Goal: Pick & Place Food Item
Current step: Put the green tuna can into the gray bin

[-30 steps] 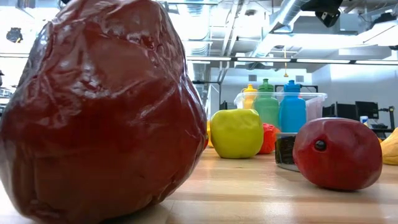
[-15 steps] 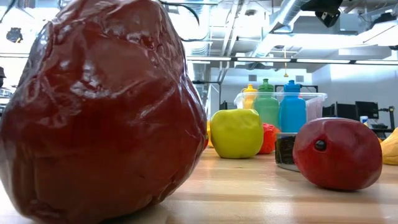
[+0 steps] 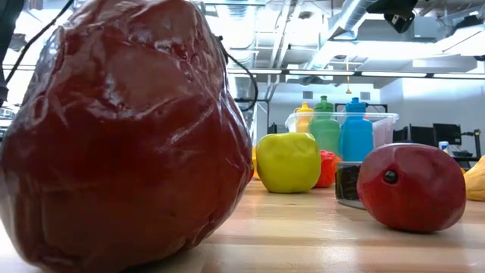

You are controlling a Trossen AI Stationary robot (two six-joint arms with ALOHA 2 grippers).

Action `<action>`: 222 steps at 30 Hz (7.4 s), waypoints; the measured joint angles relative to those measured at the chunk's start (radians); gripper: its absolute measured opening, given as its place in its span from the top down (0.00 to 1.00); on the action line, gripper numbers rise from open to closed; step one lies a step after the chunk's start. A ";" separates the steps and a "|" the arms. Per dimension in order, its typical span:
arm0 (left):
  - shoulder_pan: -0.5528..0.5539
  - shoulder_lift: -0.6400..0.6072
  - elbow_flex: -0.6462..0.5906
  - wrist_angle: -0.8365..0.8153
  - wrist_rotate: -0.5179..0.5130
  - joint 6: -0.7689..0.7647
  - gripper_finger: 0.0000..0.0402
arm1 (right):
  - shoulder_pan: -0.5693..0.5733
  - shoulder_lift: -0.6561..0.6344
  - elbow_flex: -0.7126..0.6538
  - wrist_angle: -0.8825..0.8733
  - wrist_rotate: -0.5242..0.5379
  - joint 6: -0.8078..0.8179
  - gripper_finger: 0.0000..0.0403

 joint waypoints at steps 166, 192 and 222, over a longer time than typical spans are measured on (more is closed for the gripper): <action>-0.241 -0.092 -0.094 -0.243 0.044 -0.100 1.00 | 0.008 0.058 0.000 -0.023 -0.001 0.018 0.70; -0.392 -0.061 -0.087 -0.106 0.172 0.353 0.55 | 0.008 0.058 0.000 -0.067 -0.003 0.008 0.70; -0.418 -0.070 -0.089 -0.201 -0.037 0.268 0.72 | 0.008 0.058 0.000 -0.072 -0.003 0.010 0.70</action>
